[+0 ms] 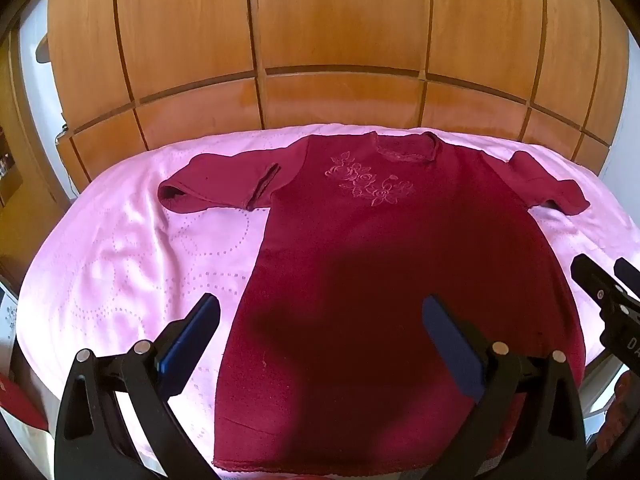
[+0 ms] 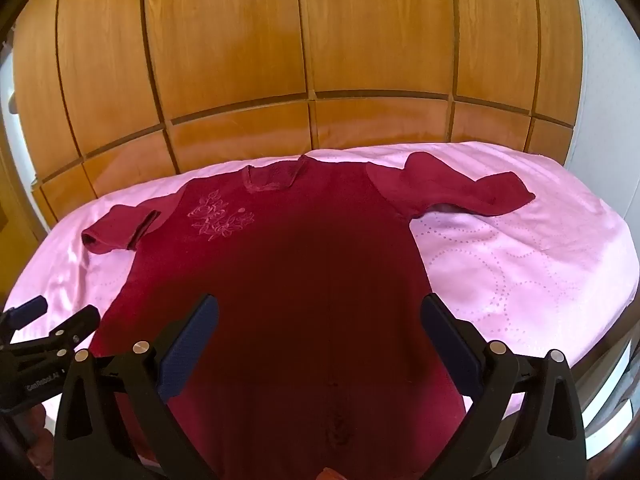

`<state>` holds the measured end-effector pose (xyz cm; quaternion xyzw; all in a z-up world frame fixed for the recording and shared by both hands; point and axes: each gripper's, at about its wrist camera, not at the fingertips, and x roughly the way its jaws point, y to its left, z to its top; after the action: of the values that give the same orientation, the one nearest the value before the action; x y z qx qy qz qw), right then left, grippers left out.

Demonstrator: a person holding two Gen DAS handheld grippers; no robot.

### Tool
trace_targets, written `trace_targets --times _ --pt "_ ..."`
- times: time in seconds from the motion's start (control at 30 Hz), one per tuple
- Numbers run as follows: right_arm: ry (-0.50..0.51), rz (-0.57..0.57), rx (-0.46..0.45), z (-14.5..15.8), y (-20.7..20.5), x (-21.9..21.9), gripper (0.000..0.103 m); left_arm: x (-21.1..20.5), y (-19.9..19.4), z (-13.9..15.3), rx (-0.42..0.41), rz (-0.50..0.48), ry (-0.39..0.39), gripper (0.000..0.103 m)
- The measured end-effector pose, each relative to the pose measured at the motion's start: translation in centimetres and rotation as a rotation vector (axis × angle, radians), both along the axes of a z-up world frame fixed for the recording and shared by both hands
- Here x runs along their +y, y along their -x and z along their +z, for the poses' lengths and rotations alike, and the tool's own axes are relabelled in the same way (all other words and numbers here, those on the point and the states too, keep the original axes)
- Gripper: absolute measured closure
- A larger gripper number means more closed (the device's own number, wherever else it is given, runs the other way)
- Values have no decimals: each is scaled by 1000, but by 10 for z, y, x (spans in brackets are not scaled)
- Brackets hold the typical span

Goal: Fold small clothes

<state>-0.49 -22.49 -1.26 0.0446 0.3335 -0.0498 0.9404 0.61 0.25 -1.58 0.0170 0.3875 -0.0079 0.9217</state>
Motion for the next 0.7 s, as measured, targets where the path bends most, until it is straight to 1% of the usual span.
trace_targets --times 0.47,0.6,0.7 --pt "-7 -1 11 -1 -3 6 3 -1 -3 -2 10 2 -4 2" --pt "-1 3 1 -5 -4 2 3 -2 -6 -4 13 5 -6 2" --pt "-17 -1 -7 -8 -5 -2 3 -2 -8 -6 5 10 -12 2"
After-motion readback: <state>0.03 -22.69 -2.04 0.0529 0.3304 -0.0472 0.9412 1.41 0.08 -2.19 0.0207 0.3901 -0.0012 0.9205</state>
